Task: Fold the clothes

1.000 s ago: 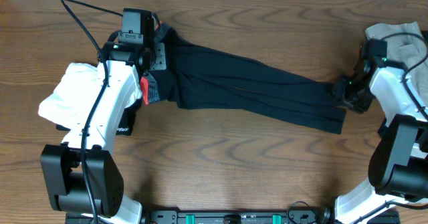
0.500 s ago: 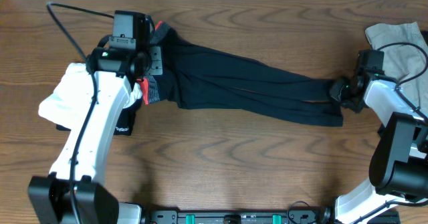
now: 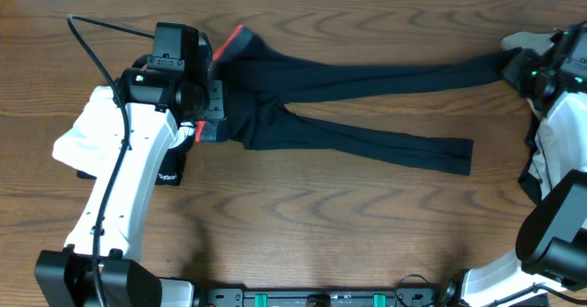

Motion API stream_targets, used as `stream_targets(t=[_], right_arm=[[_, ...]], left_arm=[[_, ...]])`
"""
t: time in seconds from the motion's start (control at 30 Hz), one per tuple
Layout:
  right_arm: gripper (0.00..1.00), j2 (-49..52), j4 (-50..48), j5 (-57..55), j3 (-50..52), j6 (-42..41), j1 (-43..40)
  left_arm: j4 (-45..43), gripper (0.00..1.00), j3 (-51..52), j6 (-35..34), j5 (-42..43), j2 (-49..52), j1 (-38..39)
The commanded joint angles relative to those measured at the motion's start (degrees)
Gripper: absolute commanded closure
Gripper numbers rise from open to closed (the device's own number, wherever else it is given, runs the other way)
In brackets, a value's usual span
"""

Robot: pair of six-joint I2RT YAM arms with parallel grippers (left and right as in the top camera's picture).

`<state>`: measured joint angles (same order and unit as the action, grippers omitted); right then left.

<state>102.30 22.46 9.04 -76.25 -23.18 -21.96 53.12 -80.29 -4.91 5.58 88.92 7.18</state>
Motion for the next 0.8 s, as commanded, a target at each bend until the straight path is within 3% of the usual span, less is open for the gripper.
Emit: stream_targets(t=[0.0, 0.03, 0.07, 0.17, 0.27, 0.4, 0.57, 0.77], right_arm=[[0.99, -0.6, -0.8, 1.6, -0.5, 1.0, -1.9], [0.98, -0.5, -0.9, 3.2, -0.5, 1.0, -2.1], [0.91, -0.5, -0.7, 4.5, -0.5, 1.0, -2.2], [0.48, -0.4, 1.9, 5.8, -0.5, 1.0, -1.9], [0.38, -0.4, 7.2, 7.1, -0.5, 1.0, -1.6], [0.37, -0.4, 16.7, 7.3, -0.5, 1.7, -1.6], [0.45, -0.4, 29.4, 7.8, -0.4, 3.1, -0.7], [0.39, -0.4, 33.3, 5.2, 3.6, 5.4, 5.6]], left_arm=[[1.2, 0.39, -0.2, -0.3, 1.8, -0.2, 0.0], [1.6, 0.39, -0.2, -0.3, 1.8, -0.2, 0.0], [1.9, 0.38, -0.2, -0.3, 1.8, -0.2, 0.0], [2.7, 0.37, 0.2, -0.3, 2.7, -0.2, 0.0], [3.0, 0.33, 1.5, -0.3, 4.5, -0.2, 0.3], [2.9, 0.33, 4.6, -0.3, 4.5, -0.1, 1.0], [-1.6, 0.33, 10.6, -0.3, 4.5, 0.9, 1.9], [-9.3, 0.33, 16.7, -0.7, 4.5, 1.4, 3.0]])
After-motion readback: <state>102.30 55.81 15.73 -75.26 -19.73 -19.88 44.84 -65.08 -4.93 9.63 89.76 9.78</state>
